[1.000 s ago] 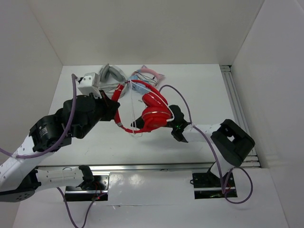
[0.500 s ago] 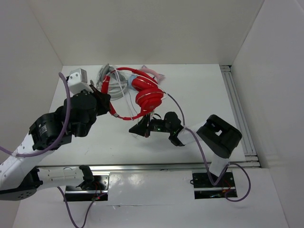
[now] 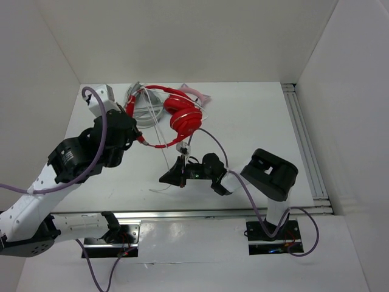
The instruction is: Wrap the headphones
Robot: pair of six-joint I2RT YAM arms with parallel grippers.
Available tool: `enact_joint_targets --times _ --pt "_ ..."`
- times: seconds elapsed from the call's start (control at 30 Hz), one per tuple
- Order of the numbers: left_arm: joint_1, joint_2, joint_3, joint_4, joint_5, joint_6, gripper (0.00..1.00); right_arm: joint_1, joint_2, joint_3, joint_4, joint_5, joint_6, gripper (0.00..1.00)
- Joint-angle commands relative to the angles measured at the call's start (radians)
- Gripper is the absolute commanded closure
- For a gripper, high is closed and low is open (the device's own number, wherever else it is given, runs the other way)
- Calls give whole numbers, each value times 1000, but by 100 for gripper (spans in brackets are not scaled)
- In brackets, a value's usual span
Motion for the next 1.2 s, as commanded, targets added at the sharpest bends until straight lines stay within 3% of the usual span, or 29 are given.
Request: enact_joint_targets --times 0.0,0.23,0.47,0.6,0.7,0.83,0.9,1.03,1.17 --pt "40 -11 39 120 -57 -33 100 41 -24 -39 145 49 -35 100" --pt "119 9 -96 101 -71 -97 100 250 -324 -105 -188 265 -164 100" --pt "119 83 -130 -17 -117 -189 100 445 -594 61 -706 533 -297 100" --pt "128 127 -106 -128 -127 -168 100 496 -625 266 -1126 741 -383 100" --pt "128 141 -106 -128 -95 -78 100 496 -639 357 -1329 865 -405 100" --pt "119 67 -159 -128 -22 8 100 496 -669 432 -1509 940 -448 100" --pt "119 32 -211 -64 30 145 100 496 -670 505 -1645 989 -458 100" --pt "119 72 -221 -97 104 219 100 496 -639 624 -1797 1110 -507 100" --pt "39 107 -220 -128 156 254 100 506 -605 733 -1910 1256 -555 100"
